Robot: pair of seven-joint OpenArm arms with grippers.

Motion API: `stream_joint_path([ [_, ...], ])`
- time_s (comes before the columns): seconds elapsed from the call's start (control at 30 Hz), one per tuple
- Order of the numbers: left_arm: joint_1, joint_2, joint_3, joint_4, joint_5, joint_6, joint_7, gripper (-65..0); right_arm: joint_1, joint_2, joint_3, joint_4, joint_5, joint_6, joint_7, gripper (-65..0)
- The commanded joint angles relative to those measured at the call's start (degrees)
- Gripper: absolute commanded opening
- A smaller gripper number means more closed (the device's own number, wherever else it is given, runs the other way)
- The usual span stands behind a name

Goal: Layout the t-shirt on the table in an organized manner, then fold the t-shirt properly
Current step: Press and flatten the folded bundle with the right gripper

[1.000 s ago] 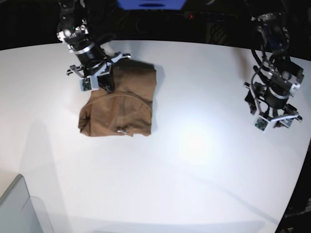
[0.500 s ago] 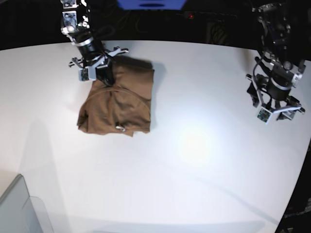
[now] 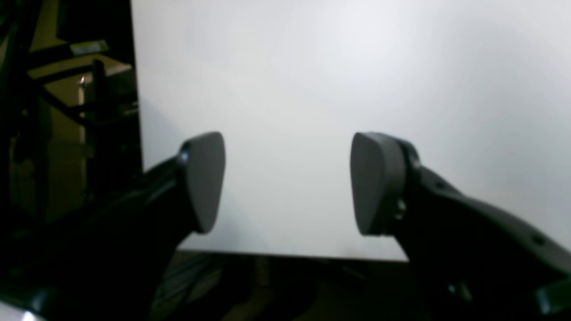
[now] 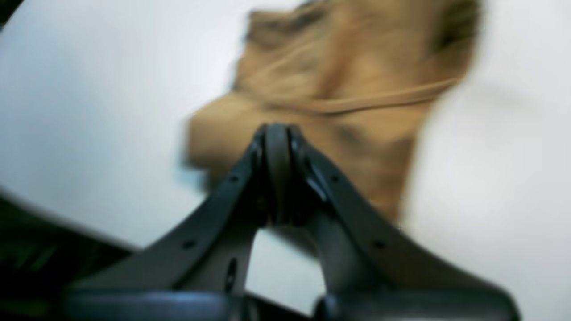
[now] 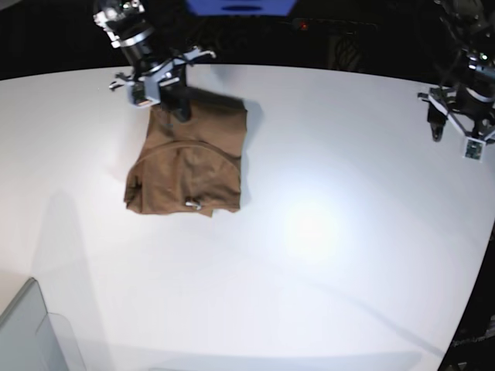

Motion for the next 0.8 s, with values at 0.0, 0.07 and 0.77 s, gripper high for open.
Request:
stream_joint_path([
  [0.0, 1.5, -0.1, -1.7, 0.8, -1.8, 0.1, -0.5, -22.5, 0.3, 0.0, -1.5, 1.2, 0.6, 0.6, 2.1, -65.0],
  [0.07, 3.5, 0.1, -4.7, 0.9, -4.3, 0.1, -0.5, -22.5, 0.9, 0.0, -4.4, 0.5, 0.6, 0.6, 2.1, -65.0],
  [0.77, 12.1, 0.1, -24.1, 0.3, -18.7, 0.1, -0.2, -22.5, 6.9, 4.6, -3.5, -12.4, 0.6, 0.6, 2.4, -65.0],
])
